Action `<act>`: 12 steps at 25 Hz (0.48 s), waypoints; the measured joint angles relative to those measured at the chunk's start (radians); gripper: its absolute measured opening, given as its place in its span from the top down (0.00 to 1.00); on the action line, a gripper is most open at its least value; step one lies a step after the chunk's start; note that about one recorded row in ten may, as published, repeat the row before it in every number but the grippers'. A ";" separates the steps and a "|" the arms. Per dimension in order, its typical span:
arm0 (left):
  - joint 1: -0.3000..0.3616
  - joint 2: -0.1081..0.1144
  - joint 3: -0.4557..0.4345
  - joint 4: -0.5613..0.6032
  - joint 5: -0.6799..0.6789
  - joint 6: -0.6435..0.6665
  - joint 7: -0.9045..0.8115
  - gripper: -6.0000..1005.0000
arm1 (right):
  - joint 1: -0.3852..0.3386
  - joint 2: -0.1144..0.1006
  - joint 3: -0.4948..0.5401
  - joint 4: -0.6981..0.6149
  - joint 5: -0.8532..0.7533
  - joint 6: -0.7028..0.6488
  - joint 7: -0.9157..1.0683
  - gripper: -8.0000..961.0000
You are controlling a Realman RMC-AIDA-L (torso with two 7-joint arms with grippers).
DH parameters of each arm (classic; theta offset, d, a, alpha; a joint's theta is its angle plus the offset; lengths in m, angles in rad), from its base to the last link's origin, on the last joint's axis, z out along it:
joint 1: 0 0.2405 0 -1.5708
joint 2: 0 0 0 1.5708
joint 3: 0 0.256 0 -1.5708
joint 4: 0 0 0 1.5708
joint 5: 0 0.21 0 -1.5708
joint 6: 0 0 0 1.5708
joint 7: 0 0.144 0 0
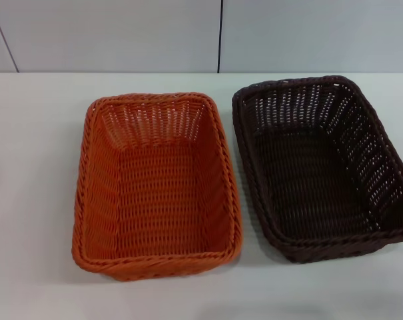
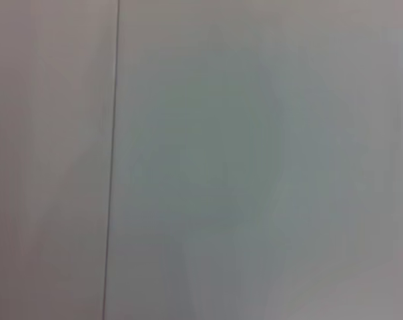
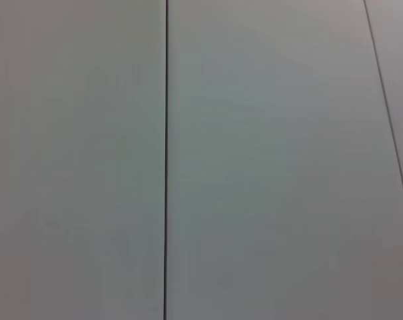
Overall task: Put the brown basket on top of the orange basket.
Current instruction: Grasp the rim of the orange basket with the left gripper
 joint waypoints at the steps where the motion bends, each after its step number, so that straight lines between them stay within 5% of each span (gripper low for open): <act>1: 0.000 0.000 0.003 0.000 0.000 0.000 0.000 0.20 | 0.000 0.000 -0.003 0.000 0.002 -0.002 0.000 0.27; 12: -0.004 0.009 0.007 -0.043 0.100 -0.048 -0.002 0.20 | -0.010 0.003 -0.006 0.017 0.017 -0.004 0.000 0.27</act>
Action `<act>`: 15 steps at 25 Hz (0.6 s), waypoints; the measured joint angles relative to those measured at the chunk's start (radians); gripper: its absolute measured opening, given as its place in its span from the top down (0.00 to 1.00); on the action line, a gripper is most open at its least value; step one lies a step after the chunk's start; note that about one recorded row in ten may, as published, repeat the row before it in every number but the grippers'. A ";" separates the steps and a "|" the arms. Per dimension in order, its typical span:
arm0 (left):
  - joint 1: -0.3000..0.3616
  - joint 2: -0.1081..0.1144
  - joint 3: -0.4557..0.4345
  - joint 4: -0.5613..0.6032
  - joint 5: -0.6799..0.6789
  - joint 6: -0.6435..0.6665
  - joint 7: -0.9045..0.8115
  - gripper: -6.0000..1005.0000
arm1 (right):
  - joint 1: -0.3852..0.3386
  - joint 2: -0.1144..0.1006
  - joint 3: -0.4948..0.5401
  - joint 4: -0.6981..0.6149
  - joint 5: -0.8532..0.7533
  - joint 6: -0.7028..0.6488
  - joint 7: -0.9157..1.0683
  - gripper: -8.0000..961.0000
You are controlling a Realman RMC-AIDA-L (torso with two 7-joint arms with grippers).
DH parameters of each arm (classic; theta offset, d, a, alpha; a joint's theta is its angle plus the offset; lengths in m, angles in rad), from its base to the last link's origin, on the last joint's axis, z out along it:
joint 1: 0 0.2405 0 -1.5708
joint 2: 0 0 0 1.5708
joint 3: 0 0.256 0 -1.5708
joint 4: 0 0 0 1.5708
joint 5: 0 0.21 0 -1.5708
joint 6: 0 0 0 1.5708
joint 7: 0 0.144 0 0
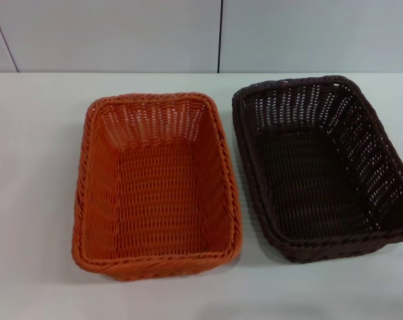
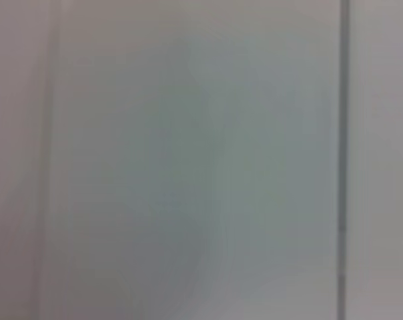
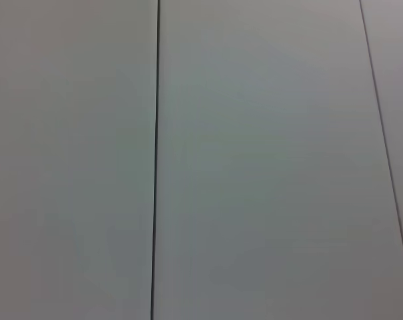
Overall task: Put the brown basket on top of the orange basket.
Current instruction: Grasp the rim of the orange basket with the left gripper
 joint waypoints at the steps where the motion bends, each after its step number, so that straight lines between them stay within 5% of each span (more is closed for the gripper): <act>1: 0.002 0.008 -0.002 -0.022 0.017 -0.025 0.000 0.20 | 0.000 0.000 0.000 0.000 0.000 0.000 0.001 0.27; 4: 0.006 0.062 -0.016 -0.128 0.052 -0.162 0.010 0.20 | 0.006 -0.003 -0.007 -0.001 0.001 -0.008 0.003 0.27; 5: 0.006 0.062 -0.016 -0.128 0.052 -0.162 0.010 0.20 | 0.006 -0.003 -0.007 -0.001 0.001 -0.008 0.003 0.27; 6: 0.007 0.094 -0.035 -0.197 0.071 -0.269 0.020 0.20 | 0.007 -0.003 -0.007 -0.001 0.001 -0.012 0.003 0.27; 8: 0.007 0.094 -0.035 -0.197 0.071 -0.269 0.020 0.20 | 0.009 -0.005 -0.006 -0.007 0.001 -0.027 0.003 0.27; 9: 0.034 0.158 -0.107 -0.398 0.147 -0.545 0.038 0.20 | 0.009 -0.005 -0.003 -0.012 0.004 -0.036 0.003 0.27; 10: 0.073 0.183 -0.189 -0.577 0.213 -0.777 0.047 0.20 | 0.008 -0.005 -0.001 -0.015 0.009 -0.045 0.004 0.27; 12: 0.091 0.186 -0.233 -0.660 0.246 -0.886 0.049 0.20 | 0.008 -0.005 0.002 -0.018 0.031 -0.062 0.004 0.27; 13: 0.143 0.166 -0.349 -0.873 0.338 -1.152 0.053 0.20 | 0.008 -0.006 0.003 -0.018 0.043 -0.069 0.004 0.27; 15: 0.171 0.136 -0.411 -0.987 0.393 -1.289 0.063 0.20 | 0.010 -0.006 0.003 -0.018 0.070 -0.085 0.004 0.27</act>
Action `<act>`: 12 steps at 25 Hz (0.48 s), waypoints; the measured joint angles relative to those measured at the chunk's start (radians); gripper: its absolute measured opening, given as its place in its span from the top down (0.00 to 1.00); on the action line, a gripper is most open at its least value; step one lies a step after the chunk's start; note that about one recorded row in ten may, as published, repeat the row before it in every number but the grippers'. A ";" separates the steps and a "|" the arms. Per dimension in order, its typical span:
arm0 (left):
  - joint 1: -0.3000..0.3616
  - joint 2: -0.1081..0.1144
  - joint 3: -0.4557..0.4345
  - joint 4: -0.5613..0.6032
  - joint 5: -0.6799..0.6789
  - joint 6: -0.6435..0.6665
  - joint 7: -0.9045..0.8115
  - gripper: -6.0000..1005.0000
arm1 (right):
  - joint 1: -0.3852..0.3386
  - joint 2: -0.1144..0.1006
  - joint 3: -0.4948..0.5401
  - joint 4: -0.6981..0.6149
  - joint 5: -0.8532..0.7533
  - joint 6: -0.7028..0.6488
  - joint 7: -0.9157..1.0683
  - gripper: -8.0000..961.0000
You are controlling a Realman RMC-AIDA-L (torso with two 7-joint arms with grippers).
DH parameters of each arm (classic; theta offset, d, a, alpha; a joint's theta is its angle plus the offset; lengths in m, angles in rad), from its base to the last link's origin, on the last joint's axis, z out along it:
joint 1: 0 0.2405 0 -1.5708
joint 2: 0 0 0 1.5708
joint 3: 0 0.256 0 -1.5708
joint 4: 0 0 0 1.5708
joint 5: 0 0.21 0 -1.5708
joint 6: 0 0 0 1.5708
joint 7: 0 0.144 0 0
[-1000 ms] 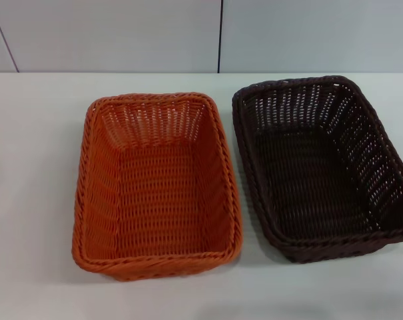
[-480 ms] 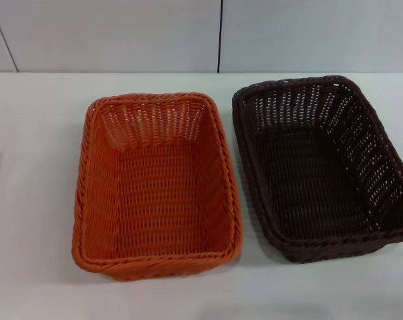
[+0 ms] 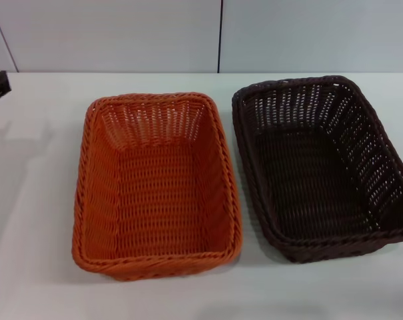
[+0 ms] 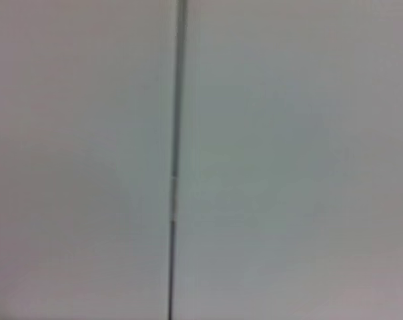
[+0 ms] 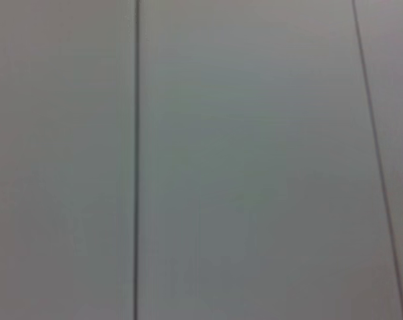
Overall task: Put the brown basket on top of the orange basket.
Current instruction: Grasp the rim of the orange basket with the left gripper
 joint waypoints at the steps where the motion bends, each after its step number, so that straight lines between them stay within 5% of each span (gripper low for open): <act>1: 0.018 -0.037 -0.045 -0.084 0.032 -0.104 0.026 0.20 | 0.000 0.000 0.001 0.000 0.046 -0.012 0.000 0.27; 4: 0.044 -0.131 -0.151 -0.281 0.071 -0.395 0.125 0.20 | 0.002 0.000 0.001 0.003 0.092 -0.017 0.000 0.27; 5: 0.044 -0.131 -0.151 -0.281 0.071 -0.395 0.125 0.20 | 0.002 0.000 0.002 0.006 0.106 -0.019 0.000 0.27; 7: 0.036 -0.148 -0.170 -0.386 0.083 -0.629 0.132 0.20 | 0.002 -0.001 0.003 0.010 0.117 -0.021 0.000 0.27; 12: 0.008 -0.150 -0.105 -0.441 0.156 -0.785 0.072 0.20 | 0.002 -0.002 0.009 0.015 0.123 -0.033 0.000 0.27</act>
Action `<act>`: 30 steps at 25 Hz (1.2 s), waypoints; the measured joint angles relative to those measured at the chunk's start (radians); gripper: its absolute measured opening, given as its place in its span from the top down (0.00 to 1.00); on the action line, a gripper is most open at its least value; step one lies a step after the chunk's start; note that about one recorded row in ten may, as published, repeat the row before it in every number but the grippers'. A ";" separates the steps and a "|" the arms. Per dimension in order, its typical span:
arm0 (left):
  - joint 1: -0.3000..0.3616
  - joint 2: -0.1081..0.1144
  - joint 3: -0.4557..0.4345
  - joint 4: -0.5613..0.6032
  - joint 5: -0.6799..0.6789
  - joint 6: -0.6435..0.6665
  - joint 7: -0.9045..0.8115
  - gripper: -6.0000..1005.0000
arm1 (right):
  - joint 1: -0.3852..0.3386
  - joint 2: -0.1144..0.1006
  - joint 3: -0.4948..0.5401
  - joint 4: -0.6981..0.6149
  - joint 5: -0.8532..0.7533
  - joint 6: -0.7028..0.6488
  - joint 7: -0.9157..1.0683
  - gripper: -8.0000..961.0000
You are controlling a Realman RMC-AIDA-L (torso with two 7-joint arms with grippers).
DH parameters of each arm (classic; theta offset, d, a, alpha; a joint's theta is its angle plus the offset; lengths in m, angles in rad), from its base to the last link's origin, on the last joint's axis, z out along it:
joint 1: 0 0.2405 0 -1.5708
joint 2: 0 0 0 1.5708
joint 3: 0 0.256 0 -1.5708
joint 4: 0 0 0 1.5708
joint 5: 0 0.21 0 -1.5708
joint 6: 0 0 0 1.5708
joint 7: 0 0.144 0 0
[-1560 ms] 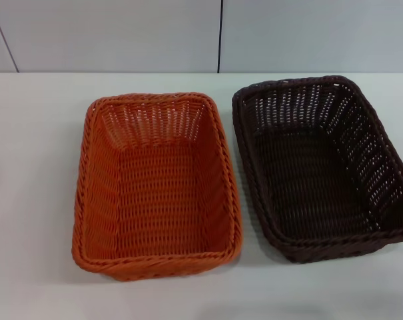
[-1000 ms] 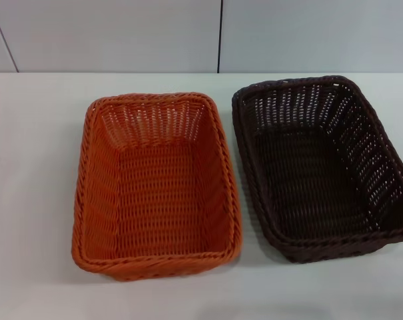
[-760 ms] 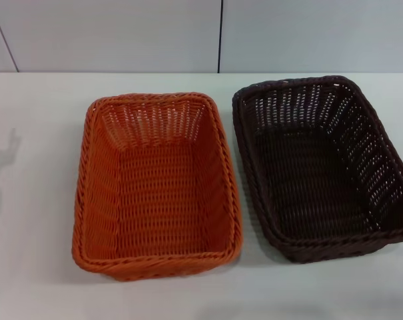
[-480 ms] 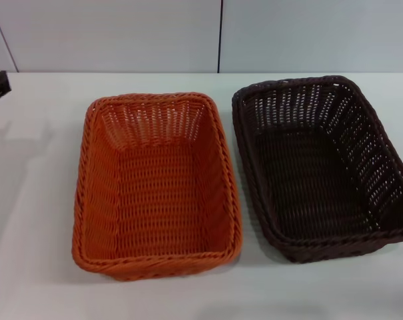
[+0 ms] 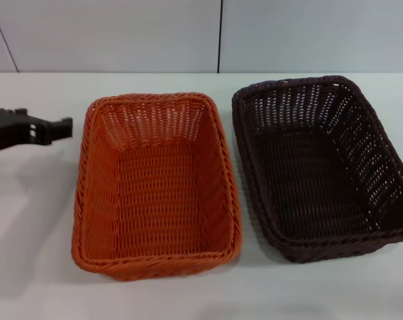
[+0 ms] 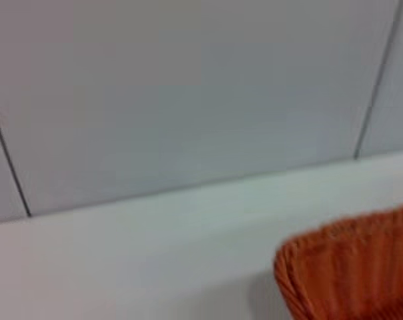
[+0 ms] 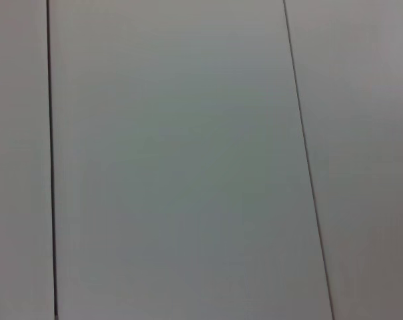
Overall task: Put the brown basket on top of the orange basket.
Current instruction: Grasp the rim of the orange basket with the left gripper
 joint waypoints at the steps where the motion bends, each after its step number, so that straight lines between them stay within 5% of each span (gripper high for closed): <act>1: -0.009 0.000 0.014 0.000 0.023 -0.020 -0.013 0.20 | 0.001 0.000 0.000 0.000 0.000 -0.003 0.000 0.27; 10: -0.126 0.000 0.121 0.111 0.183 -0.133 -0.155 0.20 | 0.010 0.000 -0.001 0.000 0.000 -0.011 0.000 0.27; 30: -0.267 -0.003 0.150 0.315 0.150 -0.154 -0.204 0.21 | 0.015 0.000 0.001 0.003 0.000 -0.014 0.000 0.27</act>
